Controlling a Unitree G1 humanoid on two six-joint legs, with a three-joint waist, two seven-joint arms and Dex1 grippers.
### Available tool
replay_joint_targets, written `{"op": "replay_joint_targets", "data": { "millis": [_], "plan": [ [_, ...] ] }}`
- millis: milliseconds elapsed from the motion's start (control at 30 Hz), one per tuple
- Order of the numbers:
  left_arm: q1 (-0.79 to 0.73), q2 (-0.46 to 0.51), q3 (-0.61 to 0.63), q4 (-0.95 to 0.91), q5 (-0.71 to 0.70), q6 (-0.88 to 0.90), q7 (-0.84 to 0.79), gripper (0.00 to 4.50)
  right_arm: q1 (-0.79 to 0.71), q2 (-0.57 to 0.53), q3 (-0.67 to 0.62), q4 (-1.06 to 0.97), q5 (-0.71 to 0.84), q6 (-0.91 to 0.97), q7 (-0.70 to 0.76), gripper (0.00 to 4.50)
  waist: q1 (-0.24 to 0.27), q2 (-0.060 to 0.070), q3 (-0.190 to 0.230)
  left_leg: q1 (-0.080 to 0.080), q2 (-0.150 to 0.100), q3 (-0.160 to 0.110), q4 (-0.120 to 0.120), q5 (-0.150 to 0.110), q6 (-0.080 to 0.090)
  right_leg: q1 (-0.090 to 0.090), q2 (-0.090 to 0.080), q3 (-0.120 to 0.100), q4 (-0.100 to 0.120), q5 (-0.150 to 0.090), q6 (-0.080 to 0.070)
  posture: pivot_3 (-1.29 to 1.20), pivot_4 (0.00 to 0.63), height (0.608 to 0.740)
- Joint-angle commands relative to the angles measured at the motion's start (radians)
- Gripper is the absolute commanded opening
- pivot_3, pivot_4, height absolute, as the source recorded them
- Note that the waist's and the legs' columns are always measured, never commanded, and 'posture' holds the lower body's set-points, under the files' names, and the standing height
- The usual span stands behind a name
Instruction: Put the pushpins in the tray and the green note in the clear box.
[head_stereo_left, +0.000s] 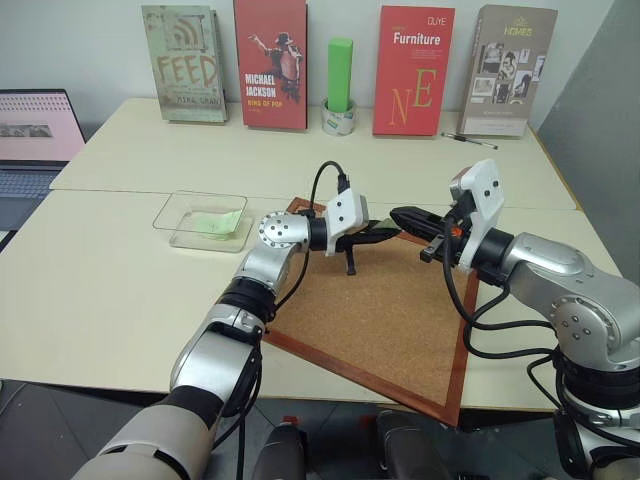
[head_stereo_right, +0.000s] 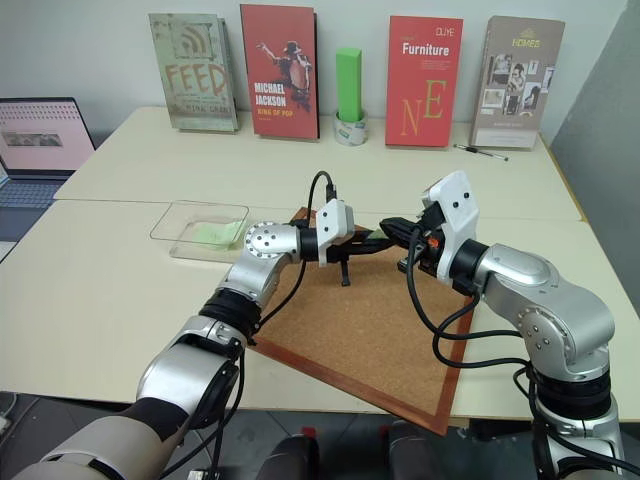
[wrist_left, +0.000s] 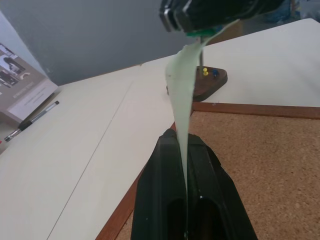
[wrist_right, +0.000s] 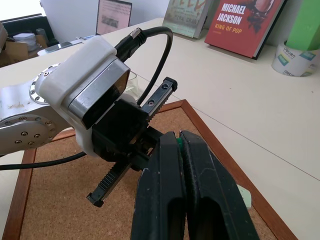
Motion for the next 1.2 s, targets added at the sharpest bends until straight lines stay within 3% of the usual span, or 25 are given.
{"op": "replay_joint_targets", "data": {
  "millis": [33, 233, 367, 467, 667, 1067, 1100, 1200],
  "plan": [
    [0.023, 0.003, 0.012, -0.066, -0.018, -0.001, -0.012, 0.02, -0.009, -0.002, -0.083, -0.046, 0.050, 0.021, -0.029, 0.00, 0.000, 0.000, 0.000, 0.000, 0.000, 0.000, 0.000, 0.000, 0.000, 0.000, 0.000, 0.000, 0.000, 0.000, 0.000, 0.00, 0.150, 0.740],
    [0.069, 0.012, 0.008, -0.124, -0.013, 0.019, -0.010, 0.02, 0.013, -0.015, -0.199, -0.065, 0.122, 0.072, -0.079, 0.00, 0.001, 0.000, 0.000, 0.000, 0.000, 0.000, 0.000, 0.000, 0.000, 0.000, 0.000, 0.000, 0.001, 0.000, 0.000, 0.00, 0.150, 0.740],
    [0.106, 0.024, 0.003, -0.186, -0.012, 0.061, -0.008, 0.02, 0.088, -0.108, -0.242, -0.067, 0.067, 0.059, -0.071, 0.00, 0.001, 0.000, 0.000, 0.000, 0.000, 0.000, 0.001, 0.000, 0.000, 0.000, 0.000, 0.000, 0.001, 0.000, 0.000, 0.00, 0.150, 0.740],
    [0.158, 0.040, -0.005, -0.279, -0.011, 0.124, 0.003, 0.02, 0.206, -0.242, -0.192, -0.016, -0.085, -0.044, -0.029, 0.00, 0.003, 0.000, 0.000, 0.000, 0.000, 0.000, 0.000, 0.000, 0.000, 0.001, 0.000, 0.000, 0.000, 0.000, 0.000, 0.00, 0.150, 0.740],
    [0.262, 0.065, -0.018, -0.468, -0.022, 0.240, 0.023, 0.02, 0.341, -0.406, -0.013, 0.186, -0.405, -0.331, 0.017, 0.00, -0.001, 0.000, 0.000, 0.001, 0.000, 0.001, 0.001, 0.000, 0.000, 0.000, 0.000, 0.001, 0.001, 0.000, 0.000, 0.00, 0.150, 0.740],
    [0.344, 0.104, -0.029, -0.612, -0.018, 0.337, 0.061, 0.02, 0.230, -0.371, 0.124, 0.650, -0.676, -0.653, 0.041, 0.00, -0.002, 0.000, 0.000, 0.002, 0.000, 0.002, 0.004, 0.000, 0.000, 0.001, 0.000, 0.002, 0.004, 0.000, 0.001, 0.00, 0.150, 0.740],
    [0.345, 0.106, -0.030, -0.615, -0.019, 0.338, 0.063, 0.00, 0.218, -0.367, 0.130, 0.675, -0.690, -0.667, 0.043, 0.45, -0.002, 0.000, 0.000, 0.003, 0.000, 0.002, 0.004, 0.000, 0.000, 0.001, 0.000, 0.002, 0.004, 0.000, 0.001, 0.00, 0.150, 0.740],
    [0.346, 0.110, -0.032, -0.619, -0.020, 0.341, 0.067, 0.00, 0.191, -0.352, 0.134, 0.730, -0.716, -0.696, 0.052, 1.11, -0.001, 0.000, 0.000, 0.003, 0.000, 0.002, 0.004, 0.000, 0.000, 0.001, 0.000, 0.002, 0.004, 0.000, 0.001, 0.00, 0.150, 0.740]
  ]
}}
